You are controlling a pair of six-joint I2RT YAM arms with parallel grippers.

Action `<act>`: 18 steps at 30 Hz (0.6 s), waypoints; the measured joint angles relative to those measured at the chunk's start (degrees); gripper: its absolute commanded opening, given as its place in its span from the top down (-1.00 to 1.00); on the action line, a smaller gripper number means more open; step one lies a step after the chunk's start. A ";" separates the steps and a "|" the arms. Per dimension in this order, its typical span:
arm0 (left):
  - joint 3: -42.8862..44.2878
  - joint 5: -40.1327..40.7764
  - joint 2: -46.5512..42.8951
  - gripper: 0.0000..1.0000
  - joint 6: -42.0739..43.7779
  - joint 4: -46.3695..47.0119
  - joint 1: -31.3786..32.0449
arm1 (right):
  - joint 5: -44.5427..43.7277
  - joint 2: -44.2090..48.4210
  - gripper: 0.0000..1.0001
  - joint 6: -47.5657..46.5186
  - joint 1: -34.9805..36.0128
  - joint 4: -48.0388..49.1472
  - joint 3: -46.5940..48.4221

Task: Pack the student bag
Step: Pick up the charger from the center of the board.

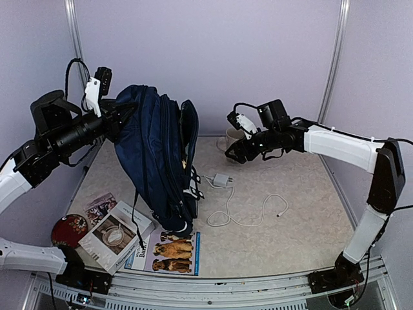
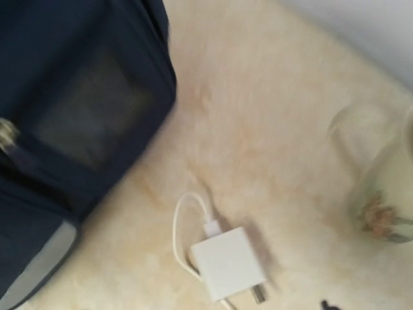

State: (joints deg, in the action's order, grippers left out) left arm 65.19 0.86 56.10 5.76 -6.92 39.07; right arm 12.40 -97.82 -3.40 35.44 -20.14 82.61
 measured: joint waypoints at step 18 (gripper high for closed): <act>-1.01 0.31 -0.87 1.00 0.04 0.11 -1.84 | 1.46 -33.48 -1.00 -10.78 -0.15 -16.06 26.73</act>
State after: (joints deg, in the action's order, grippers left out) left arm 64.18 1.17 55.22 5.80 -6.81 37.23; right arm 13.87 -131.31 -14.17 35.29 -36.21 109.34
